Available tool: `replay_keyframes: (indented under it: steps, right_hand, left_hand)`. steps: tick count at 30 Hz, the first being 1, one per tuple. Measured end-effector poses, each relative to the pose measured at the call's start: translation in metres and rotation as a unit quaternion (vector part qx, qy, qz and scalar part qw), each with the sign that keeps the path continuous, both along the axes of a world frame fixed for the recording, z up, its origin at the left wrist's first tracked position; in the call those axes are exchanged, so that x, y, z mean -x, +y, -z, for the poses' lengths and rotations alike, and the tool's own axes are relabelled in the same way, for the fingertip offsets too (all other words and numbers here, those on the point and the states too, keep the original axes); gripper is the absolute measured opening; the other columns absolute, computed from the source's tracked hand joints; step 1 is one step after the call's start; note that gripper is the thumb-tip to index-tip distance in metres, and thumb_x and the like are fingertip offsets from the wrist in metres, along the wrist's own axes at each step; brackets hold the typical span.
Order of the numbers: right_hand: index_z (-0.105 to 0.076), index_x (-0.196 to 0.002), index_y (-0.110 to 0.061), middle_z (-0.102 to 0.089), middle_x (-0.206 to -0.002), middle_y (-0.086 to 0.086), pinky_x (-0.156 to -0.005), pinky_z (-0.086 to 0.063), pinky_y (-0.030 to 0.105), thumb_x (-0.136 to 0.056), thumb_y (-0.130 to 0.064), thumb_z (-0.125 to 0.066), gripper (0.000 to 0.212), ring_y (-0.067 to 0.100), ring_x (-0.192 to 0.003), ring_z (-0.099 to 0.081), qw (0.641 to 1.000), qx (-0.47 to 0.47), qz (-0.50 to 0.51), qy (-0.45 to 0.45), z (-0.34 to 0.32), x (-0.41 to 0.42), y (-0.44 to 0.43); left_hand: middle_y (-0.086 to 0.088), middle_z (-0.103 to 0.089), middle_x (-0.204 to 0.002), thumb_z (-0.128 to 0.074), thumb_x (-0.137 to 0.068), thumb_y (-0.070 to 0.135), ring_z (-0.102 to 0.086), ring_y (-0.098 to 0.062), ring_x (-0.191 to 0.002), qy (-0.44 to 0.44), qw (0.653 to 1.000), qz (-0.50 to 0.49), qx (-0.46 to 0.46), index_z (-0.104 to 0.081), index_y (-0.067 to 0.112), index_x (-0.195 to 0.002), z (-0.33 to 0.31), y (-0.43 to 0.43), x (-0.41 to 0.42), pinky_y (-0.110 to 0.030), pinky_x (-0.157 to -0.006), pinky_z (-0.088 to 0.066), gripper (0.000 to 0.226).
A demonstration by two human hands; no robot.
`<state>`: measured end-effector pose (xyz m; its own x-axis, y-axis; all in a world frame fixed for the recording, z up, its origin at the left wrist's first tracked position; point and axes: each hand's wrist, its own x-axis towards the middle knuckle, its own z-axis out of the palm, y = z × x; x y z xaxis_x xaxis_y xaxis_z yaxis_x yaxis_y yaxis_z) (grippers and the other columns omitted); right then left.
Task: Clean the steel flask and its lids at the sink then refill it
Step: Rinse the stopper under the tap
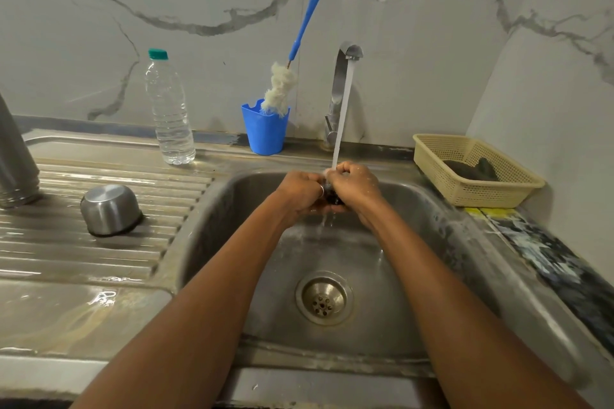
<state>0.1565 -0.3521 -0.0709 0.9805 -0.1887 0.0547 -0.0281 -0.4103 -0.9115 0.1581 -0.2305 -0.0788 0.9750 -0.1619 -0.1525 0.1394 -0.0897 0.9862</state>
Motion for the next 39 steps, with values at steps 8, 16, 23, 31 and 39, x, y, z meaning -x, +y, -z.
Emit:
replay_keyframes:
  steps: [8, 16, 23, 31, 39]
  right_hand:
    - [-0.068, -0.104, -0.004, -0.07, -0.105, 0.019, -0.085, -0.062, 0.044, -0.094, 0.001, -0.061, 0.013, 0.03, -0.1, -0.071, 0.966, -0.199, -0.123, 0.115, -0.016, 0.01, -0.01]
    - [-0.066, -0.11, -0.01, -0.07, -0.101, 0.01, -0.067, -0.065, 0.034, -0.102, -0.018, -0.058, 0.014, 0.022, -0.086, -0.073, 0.992, -0.091, -0.039, 0.082, 0.0, 0.0, 0.009]
    - [-0.064, -0.118, -0.017, -0.068, -0.101, 0.003, -0.076, -0.061, 0.027, -0.093, -0.009, -0.07, 0.027, 0.014, -0.088, -0.067, 0.991, -0.011, -0.109, 0.082, -0.003, 0.0, -0.001]
    - [-0.058, -0.123, -0.01, -0.057, -0.108, 0.004, -0.06, -0.042, 0.015, -0.084, 0.005, -0.072, 0.044, 0.019, -0.097, -0.057, 0.976, 0.208, -0.058, -0.006, -0.007, -0.002, -0.008]
    - [-0.058, -0.114, -0.014, -0.06, -0.099, -0.002, -0.053, -0.042, 0.008, -0.075, 0.007, -0.081, 0.05, 0.004, -0.079, -0.055, 0.978, 0.181, -0.064, -0.085, -0.003, -0.002, -0.008]
  left_hand:
    - [-0.014, -0.075, -0.097, -0.061, -0.099, 0.004, -0.072, -0.02, -0.083, 0.001, 0.998, -0.046, -0.04, -0.074, 0.004, -0.105, 0.006, 0.006, -0.013, -0.031, -0.075, -0.064, 0.015]
    - [-0.015, -0.076, -0.095, -0.055, -0.101, 0.007, -0.076, -0.022, -0.082, -0.007, 0.993, -0.075, -0.095, -0.074, 0.007, -0.101, 0.015, 0.003, -0.018, -0.037, -0.077, -0.064, 0.019]
    - [-0.017, -0.075, -0.089, -0.055, -0.099, 0.002, -0.072, -0.022, -0.073, 0.002, 0.991, -0.05, -0.12, -0.073, 0.005, -0.098, 0.013, 0.005, -0.021, -0.03, -0.066, -0.062, 0.019]
    - [-0.008, -0.067, -0.087, -0.05, -0.098, 0.002, -0.066, -0.018, -0.069, -0.02, 0.989, -0.08, -0.126, -0.064, 0.007, -0.098, 0.014, 0.008, -0.027, -0.03, -0.062, -0.059, 0.014]
    - [-0.012, -0.073, -0.086, -0.056, -0.097, 0.004, -0.07, -0.021, -0.073, -0.024, 0.984, -0.052, -0.167, -0.071, 0.002, -0.09, 0.013, 0.007, -0.025, -0.033, -0.066, -0.061, 0.016]
